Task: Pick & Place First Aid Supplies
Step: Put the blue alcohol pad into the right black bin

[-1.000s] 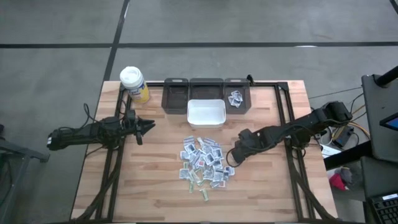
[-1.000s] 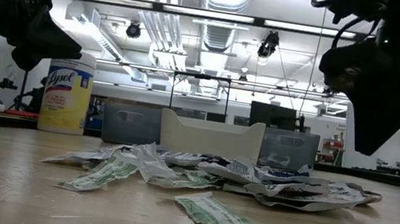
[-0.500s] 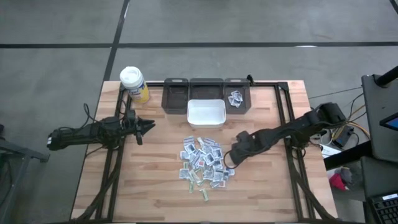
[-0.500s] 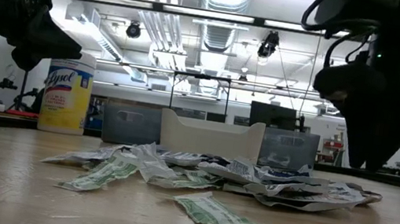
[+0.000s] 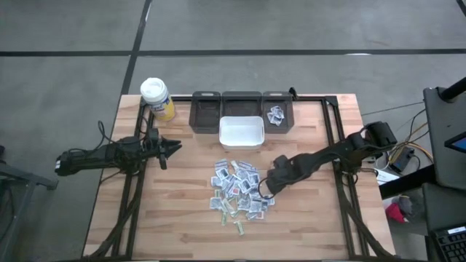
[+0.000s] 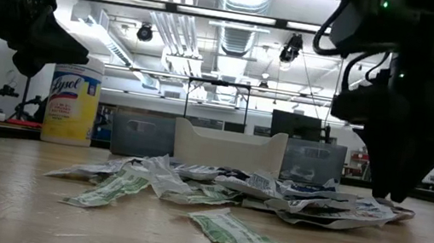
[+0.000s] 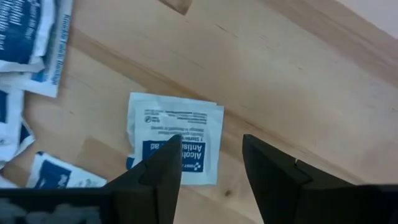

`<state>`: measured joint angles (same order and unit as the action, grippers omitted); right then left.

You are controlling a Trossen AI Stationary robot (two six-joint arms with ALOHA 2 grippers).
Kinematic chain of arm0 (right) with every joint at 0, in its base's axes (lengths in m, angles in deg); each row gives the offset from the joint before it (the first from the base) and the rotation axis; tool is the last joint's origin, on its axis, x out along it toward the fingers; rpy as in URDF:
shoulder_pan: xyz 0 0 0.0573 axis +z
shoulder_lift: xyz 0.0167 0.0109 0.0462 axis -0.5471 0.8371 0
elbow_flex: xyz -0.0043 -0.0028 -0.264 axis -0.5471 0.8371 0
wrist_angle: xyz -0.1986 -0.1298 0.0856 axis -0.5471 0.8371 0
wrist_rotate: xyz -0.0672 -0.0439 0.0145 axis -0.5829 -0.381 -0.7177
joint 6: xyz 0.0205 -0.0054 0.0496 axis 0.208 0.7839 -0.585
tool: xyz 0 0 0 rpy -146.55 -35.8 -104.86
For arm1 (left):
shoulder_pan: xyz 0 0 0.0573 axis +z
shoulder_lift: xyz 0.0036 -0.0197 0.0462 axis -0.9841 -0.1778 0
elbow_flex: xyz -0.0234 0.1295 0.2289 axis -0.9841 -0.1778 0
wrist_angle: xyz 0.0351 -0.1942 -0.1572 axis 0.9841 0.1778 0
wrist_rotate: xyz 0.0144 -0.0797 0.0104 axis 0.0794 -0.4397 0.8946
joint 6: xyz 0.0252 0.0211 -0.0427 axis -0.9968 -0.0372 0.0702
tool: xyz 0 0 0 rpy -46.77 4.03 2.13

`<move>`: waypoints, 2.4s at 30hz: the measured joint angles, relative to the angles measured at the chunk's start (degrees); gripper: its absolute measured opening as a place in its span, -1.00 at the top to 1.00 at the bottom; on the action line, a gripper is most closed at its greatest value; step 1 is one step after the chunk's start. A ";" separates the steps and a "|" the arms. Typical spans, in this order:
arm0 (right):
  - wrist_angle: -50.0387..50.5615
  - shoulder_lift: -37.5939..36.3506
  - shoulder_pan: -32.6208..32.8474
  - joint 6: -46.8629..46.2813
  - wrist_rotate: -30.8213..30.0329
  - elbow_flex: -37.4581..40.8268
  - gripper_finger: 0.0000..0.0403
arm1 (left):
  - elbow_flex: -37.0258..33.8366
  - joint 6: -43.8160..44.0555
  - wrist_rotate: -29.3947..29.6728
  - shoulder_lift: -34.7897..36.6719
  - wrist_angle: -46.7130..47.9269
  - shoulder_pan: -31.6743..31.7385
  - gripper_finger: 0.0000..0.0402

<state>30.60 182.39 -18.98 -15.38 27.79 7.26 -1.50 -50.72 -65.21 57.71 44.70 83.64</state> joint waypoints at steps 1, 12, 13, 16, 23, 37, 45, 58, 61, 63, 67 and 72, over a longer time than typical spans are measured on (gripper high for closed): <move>0.00 0.32 0.00 -0.14 0.00 0.00 0.19 | -0.01 0.00 0.01 -0.02 0.00 -0.02 0.53; -2.83 0.41 0.00 0.10 -0.05 1.67 0.28 | 0.00 0.00 0.00 -0.09 0.00 -0.01 0.53; -3.22 0.34 0.00 0.13 -0.05 1.92 0.29 | -0.02 0.00 0.01 -0.09 0.00 -0.01 0.53; -3.78 0.24 0.00 0.05 -0.09 2.37 0.32 | -0.02 0.00 0.02 -0.09 0.00 0.00 0.53; -3.82 0.23 0.00 0.06 -0.24 2.64 0.43 | 0.00 0.00 0.00 -0.09 0.00 0.00 0.53; -4.12 0.25 0.00 0.08 -0.26 2.67 0.80 | 0.00 0.00 0.01 -0.09 0.00 0.00 0.53; -3.92 -0.15 0.00 0.08 -0.24 2.71 0.82 | -0.01 0.00 0.00 -0.09 0.00 -0.01 0.53; -1.87 -3.73 0.06 0.21 0.17 2.78 0.89 | 0.00 0.00 0.00 -0.09 0.00 -0.01 0.53; -1.37 -4.61 0.05 0.19 0.17 2.78 0.92 | -0.02 0.00 0.00 -0.09 0.00 -0.01 0.53; -1.05 -5.11 0.05 0.17 0.18 2.75 0.94 | 0.00 0.00 0.02 -0.09 0.00 0.00 0.53; -0.73 -5.94 0.05 0.22 0.17 2.75 0.96 | 0.00 0.00 0.00 -0.09 0.00 -0.01 0.53; -0.55 -6.28 0.05 0.05 0.17 2.75 0.96 | -0.01 0.00 0.01 -0.11 0.00 -0.01 0.53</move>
<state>30.06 176.12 -18.93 -15.33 27.96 10.01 -1.51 -50.72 -65.20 57.60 44.70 83.63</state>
